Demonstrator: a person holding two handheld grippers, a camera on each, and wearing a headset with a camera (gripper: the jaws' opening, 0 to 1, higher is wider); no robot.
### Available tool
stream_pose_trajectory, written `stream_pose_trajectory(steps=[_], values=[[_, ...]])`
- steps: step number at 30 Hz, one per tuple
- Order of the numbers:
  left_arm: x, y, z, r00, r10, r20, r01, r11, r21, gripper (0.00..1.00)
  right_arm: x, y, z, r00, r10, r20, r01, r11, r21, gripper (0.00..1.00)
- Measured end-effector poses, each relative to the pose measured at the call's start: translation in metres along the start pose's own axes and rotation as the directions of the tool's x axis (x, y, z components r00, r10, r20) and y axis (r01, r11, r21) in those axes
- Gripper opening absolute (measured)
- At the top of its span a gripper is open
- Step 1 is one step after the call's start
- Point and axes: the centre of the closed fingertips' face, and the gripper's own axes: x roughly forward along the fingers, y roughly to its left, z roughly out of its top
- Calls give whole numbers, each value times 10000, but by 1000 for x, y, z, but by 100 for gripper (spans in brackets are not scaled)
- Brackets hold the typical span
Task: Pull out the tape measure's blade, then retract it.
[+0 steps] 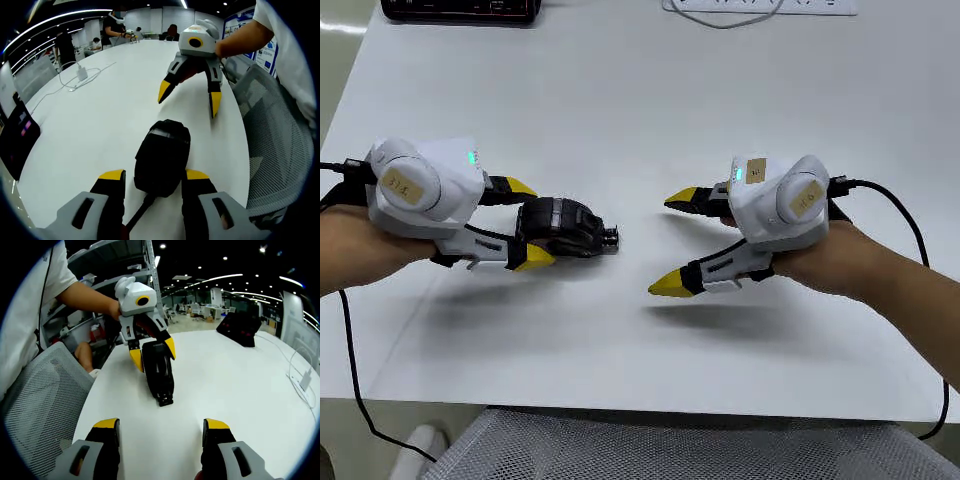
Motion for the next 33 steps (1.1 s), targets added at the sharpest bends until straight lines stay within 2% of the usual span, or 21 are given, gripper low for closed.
stream_pose_trajectory(steps=[10,17,24,25,26,28,33], values=[[0,-3,-2,9998,-121,-151,126,9993,346,29,7,2,0,10000,94,-26,-94,9999,-127,61],[0,-3,-2,9998,-163,-146,167,9995,280,28,14,0,3,9999,113,30,-112,9995,-300,55],[1,-3,-2,9994,-212,-272,217,9996,180,27,26,-5,10,9999,90,125,-80,9968,-800,44],[1,-4,-2,9992,-201,-338,209,9995,235,27,28,-6,10,9999,96,119,-86,9965,-830,43],[1,-2,-2,9990,-115,-441,141,9982,577,26,29,-6,10,9999,107,122,-96,9962,-865,42],[2,-3,-3,9985,-136,-536,157,9991,390,26,33,-6,11,9998,137,129,-124,9954,-947,40],[1,-3,-4,9985,-137,-534,162,9988,460,26,39,-6,14,9996,202,191,-181,9943,-1048,34]])
